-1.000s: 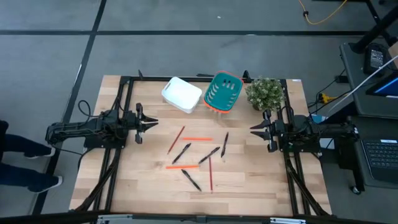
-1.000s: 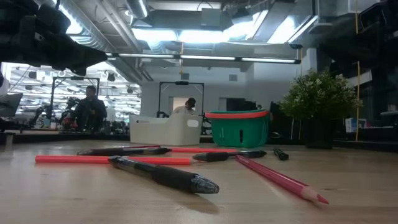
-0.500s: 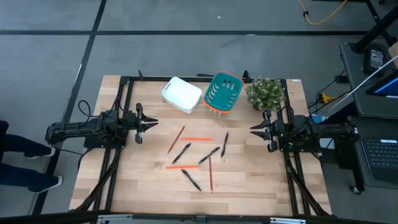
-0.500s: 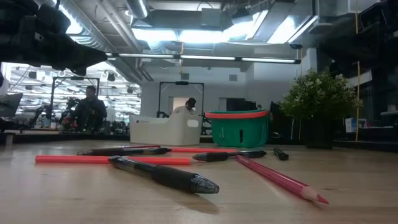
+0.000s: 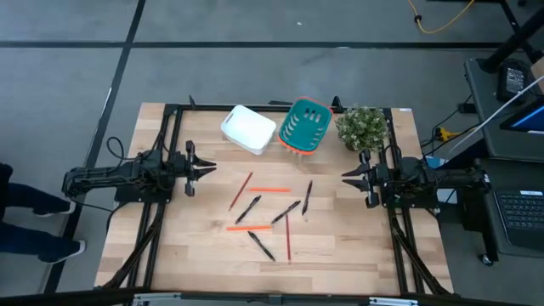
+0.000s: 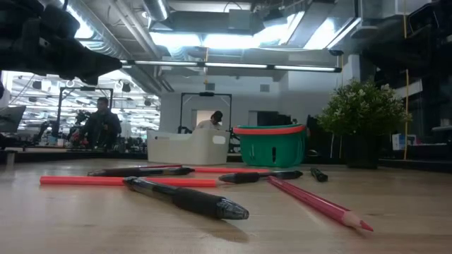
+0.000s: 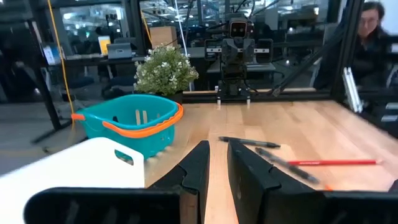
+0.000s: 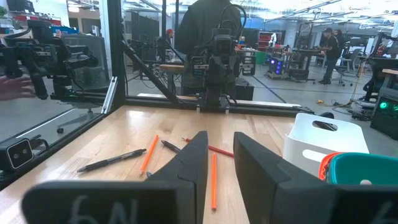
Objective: Sort pens & pencils
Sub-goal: Put the orange pencil into the green basket
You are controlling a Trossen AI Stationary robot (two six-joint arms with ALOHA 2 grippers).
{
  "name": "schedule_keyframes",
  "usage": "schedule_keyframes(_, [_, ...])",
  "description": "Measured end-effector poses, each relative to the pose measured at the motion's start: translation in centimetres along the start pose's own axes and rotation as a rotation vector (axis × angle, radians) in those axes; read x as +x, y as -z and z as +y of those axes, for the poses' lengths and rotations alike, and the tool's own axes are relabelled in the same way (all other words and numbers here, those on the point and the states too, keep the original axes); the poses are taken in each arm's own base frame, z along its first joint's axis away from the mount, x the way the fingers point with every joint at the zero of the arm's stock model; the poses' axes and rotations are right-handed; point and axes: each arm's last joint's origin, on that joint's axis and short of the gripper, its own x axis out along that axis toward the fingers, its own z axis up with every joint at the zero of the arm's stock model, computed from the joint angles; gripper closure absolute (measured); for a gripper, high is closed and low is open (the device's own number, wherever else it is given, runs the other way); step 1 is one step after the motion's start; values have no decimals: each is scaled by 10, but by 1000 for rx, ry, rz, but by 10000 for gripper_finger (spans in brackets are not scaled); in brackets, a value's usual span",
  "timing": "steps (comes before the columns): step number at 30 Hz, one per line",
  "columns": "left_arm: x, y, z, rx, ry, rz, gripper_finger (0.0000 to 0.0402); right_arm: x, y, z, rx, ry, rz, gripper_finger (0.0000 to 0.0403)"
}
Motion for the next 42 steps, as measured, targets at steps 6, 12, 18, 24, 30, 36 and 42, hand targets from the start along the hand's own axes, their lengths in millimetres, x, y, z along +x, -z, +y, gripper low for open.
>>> schedule_keyframes(6, [0,0,0,81,0,0,349,0,0,0,0,0,0,324])
schedule_keyframes(12, [0,0,0,72,0,0,349,0,0,0,0,0,0,324])
schedule_keyframes(18, [0,0,0,75,-5,0,349,0,0,0,0,0,-1,324])
schedule_keyframes(24, [0,0,0,77,-7,-1,349,0,0,0,0,0,-1,324])
schedule_keyframes(30, [0,0,0,70,-8,-1,349,0,0,0,79,0,-1,324])
schedule_keyframes(36, [0,0,0,68,-8,-1,349,0,-1,0,176,-1,-14,324])
schedule_keyframes(42, [0,0,0,-3,-8,-1,349,0,-2,0,207,-1,-18,324])
